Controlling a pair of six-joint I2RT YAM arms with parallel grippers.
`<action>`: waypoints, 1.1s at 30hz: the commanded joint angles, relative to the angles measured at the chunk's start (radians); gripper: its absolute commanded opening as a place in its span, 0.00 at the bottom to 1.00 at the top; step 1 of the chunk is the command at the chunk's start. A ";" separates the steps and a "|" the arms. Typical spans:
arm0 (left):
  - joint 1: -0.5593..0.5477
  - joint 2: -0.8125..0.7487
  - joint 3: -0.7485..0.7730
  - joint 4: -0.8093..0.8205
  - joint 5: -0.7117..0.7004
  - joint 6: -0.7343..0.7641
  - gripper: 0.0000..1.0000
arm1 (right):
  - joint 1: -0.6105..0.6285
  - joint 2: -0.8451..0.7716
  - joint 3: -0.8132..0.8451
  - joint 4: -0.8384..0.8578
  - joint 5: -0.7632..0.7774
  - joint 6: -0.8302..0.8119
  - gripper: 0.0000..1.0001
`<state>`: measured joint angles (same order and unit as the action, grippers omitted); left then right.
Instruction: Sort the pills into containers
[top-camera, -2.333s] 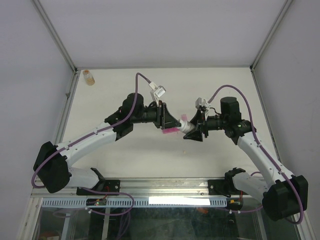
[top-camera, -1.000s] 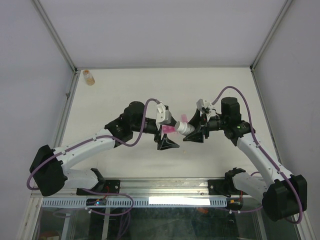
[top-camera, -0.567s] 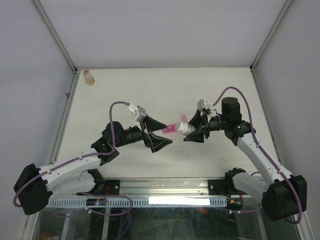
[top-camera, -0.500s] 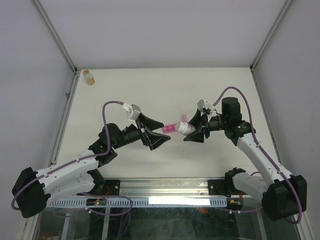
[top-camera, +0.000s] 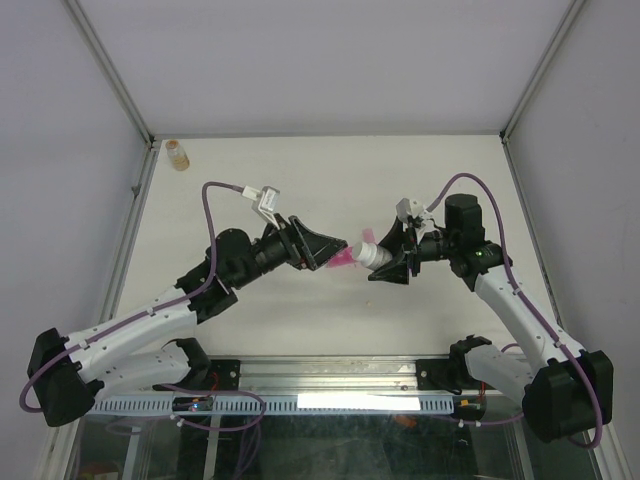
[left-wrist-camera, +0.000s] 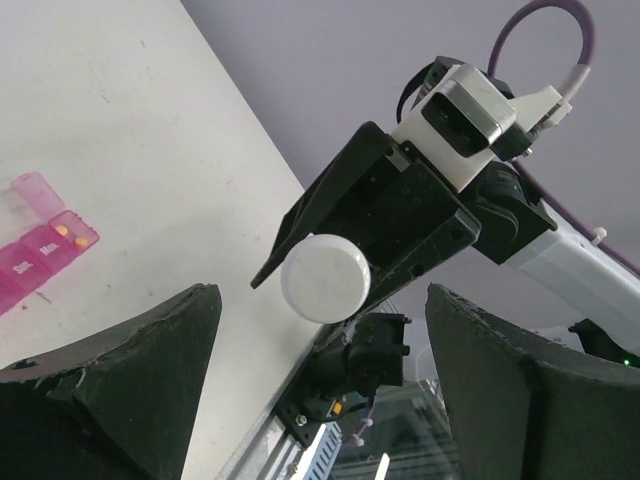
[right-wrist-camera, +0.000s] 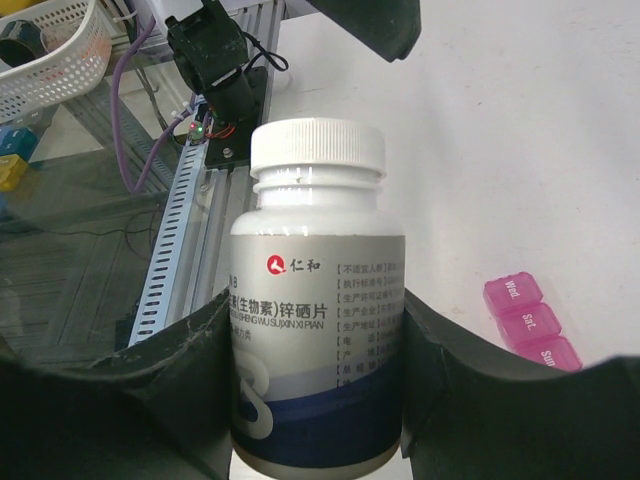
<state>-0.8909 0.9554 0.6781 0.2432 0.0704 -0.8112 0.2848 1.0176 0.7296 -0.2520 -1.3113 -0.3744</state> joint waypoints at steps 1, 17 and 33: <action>-0.057 0.028 0.111 -0.080 -0.124 0.022 0.82 | -0.005 -0.006 0.050 0.012 -0.014 -0.021 0.00; -0.193 0.165 0.279 -0.201 -0.380 0.093 0.73 | -0.015 -0.002 0.049 0.010 -0.013 -0.022 0.00; -0.223 0.233 0.338 -0.259 -0.350 0.104 0.58 | -0.015 -0.007 0.050 0.010 -0.023 -0.020 0.00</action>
<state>-1.1007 1.1961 0.9737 -0.0261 -0.2863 -0.7208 0.2760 1.0187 0.7300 -0.2527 -1.3102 -0.3767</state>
